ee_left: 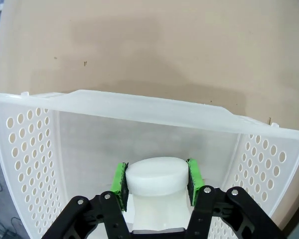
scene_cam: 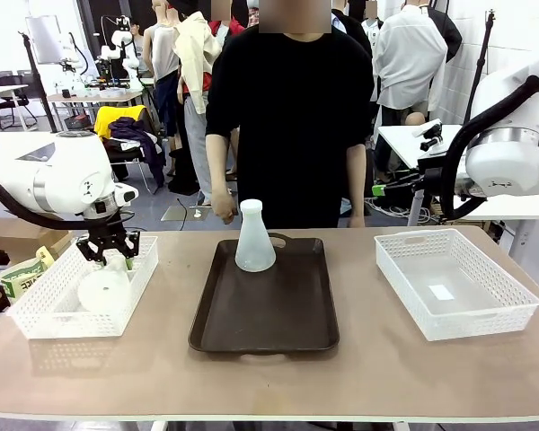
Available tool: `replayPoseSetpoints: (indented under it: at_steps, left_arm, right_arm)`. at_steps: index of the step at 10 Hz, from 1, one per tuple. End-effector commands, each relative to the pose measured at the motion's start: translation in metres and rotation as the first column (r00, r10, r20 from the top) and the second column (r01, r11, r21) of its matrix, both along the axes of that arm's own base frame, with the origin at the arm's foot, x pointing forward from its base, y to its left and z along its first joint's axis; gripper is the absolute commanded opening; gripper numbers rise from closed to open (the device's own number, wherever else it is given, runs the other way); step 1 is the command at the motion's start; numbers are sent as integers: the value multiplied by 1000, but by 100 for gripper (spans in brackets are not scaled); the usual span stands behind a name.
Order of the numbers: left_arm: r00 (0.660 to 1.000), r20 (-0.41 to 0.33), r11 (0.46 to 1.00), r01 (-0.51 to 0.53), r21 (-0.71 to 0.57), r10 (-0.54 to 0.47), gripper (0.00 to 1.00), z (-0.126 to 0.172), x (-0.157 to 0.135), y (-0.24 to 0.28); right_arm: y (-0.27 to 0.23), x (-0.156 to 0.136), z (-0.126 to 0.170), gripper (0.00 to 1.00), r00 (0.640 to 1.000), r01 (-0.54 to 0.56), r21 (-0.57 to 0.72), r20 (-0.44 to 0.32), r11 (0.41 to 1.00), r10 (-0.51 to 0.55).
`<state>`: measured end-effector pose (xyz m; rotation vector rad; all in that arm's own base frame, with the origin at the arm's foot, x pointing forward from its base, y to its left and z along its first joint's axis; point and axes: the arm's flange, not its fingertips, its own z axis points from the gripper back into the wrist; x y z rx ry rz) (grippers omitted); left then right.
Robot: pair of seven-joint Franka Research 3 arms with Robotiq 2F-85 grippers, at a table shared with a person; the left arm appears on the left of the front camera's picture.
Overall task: Prepare the laboratory tools.
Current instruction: Pick up the Big flask that the person points to, then place the picked Big flask upright in the Handle tray as directed by the person.
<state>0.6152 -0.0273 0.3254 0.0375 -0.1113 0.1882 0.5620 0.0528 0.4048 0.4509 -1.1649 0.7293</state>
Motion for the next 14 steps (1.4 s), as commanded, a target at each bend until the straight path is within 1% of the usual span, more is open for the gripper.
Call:
replayPoseSetpoints:
  at_steps: [1,14]
  left_arm:
    - [1000,3,1000,9,1,-9,0,0,0,0]
    - [1000,3,1000,9,1,-9,0,0,0,0]
  right_arm:
    - [0,-3,1,100,1000,5,-7,-18,1000,-5]
    - [0,-3,1,100,1000,5,-7,-18,1000,-5]
